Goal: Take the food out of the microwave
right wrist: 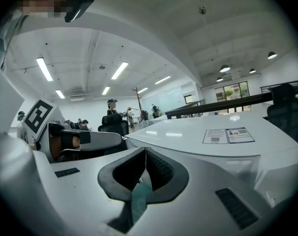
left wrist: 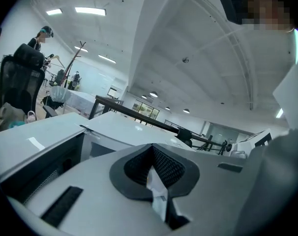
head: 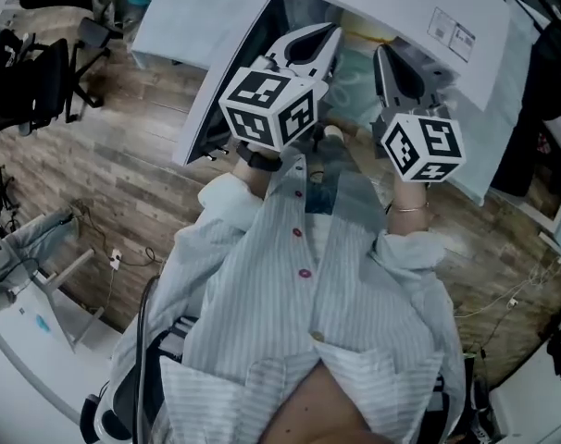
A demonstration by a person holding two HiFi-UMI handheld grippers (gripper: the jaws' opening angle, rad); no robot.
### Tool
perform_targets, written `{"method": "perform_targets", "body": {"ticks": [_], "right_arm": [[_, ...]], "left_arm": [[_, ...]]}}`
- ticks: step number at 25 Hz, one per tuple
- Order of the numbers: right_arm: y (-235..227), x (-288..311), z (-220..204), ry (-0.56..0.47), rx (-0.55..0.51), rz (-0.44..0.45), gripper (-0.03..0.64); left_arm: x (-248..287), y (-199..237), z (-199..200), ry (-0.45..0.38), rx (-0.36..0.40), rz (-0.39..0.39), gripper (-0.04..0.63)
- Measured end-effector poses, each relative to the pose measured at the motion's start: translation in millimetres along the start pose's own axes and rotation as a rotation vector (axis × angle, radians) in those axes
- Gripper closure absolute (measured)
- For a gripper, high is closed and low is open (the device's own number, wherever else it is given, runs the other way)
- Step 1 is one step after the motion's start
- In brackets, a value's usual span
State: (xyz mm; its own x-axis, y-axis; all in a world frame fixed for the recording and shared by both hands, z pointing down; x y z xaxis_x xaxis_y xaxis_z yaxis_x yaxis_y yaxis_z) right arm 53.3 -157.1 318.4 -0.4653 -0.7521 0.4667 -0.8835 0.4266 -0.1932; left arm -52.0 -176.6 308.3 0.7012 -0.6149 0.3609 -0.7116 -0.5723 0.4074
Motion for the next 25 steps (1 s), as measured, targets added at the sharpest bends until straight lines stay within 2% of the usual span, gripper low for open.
{"method": "perform_targets", "body": {"ticks": [4,10,25], "right_arm": [[-12.1,-4.6,-5.8,-0.016,0.045,-0.066,0.586],[-24.2,-2.7,-13.0,-0.012,0.087,-0.101,0.586],[-42.6,25.4,-41.1,0.030,0.166,-0.098,0.584]], "left_arm": [[13.2,-2.4,-3.5,0.032,0.018,-0.053,0.588],[29.8,-1.6,-9.0,0.063,0.016,-0.088,0.588],[68.7,16.8,-42.4,0.143,-0.069,-0.096,0.588]]}}
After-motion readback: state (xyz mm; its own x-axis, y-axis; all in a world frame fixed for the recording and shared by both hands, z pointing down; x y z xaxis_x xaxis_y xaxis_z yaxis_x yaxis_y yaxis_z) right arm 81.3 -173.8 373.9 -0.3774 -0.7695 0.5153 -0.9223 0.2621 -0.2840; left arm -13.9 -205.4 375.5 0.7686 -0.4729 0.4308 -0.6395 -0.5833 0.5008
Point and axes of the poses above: the fingertips, and each gripper's own axes: x forward along the fingers, y to its left, z out of its top, the point moved 3 cm from there along -x, backward along the fingers, and after that the axes turned 13 degrees about y, right-handed, at the moved point
